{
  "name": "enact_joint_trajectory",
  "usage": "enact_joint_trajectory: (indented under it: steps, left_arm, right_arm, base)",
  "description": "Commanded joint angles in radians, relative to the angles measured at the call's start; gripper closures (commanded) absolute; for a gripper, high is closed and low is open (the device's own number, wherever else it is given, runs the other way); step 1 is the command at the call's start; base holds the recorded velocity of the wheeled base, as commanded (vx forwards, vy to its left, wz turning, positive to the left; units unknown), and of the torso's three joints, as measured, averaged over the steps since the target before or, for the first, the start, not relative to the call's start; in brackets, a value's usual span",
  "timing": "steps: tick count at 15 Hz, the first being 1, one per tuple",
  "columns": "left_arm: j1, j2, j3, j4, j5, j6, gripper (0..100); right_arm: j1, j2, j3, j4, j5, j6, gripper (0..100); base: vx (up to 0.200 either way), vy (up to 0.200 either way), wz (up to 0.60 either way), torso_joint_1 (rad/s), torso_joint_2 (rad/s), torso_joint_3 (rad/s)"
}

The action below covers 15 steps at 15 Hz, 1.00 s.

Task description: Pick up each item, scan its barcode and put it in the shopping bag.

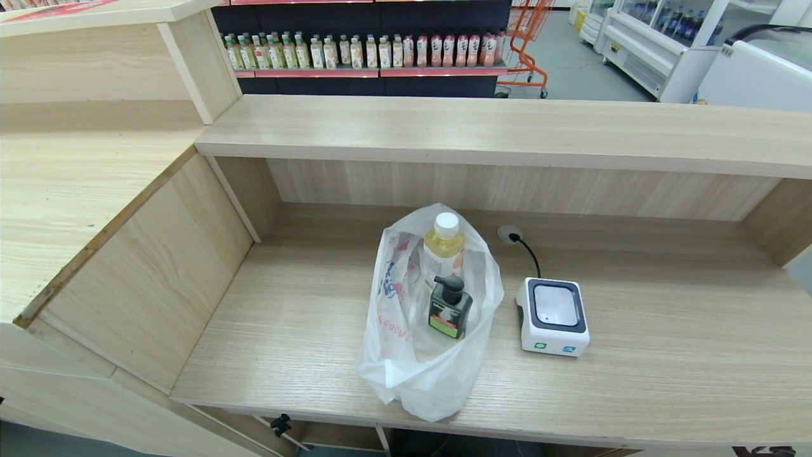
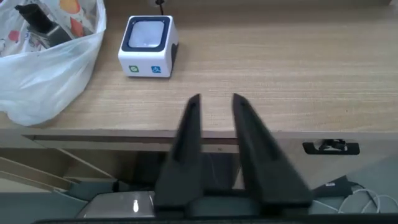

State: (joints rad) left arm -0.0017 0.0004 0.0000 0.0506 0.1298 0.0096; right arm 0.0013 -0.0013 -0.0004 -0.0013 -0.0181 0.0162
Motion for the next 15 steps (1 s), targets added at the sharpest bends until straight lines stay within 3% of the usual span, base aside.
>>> enact_joint_trajectory:
  steps: [1,12,15]
  left_arm:
    - [0.000,0.000,0.000,0.000,0.001,0.000,0]
    - [0.000,0.001,0.000,0.000,-0.001,0.001,0]
    - [0.000,0.000,0.000,0.000,-0.001,0.004,0]
  right_arm:
    - [0.000,0.001,0.000,0.000,0.000,0.001,100]
    - [0.000,0.001,0.000,0.000,0.000,0.001,100]
    - [0.000,0.001,0.000,0.000,0.000,0.001,100]
  base:
    - [0.000,0.000,0.00,0.000,0.00,0.000]
    - [0.000,0.000,0.00,0.000,0.00,0.000]
    - [0.000,-0.200,0.00,0.002,0.00,0.002]
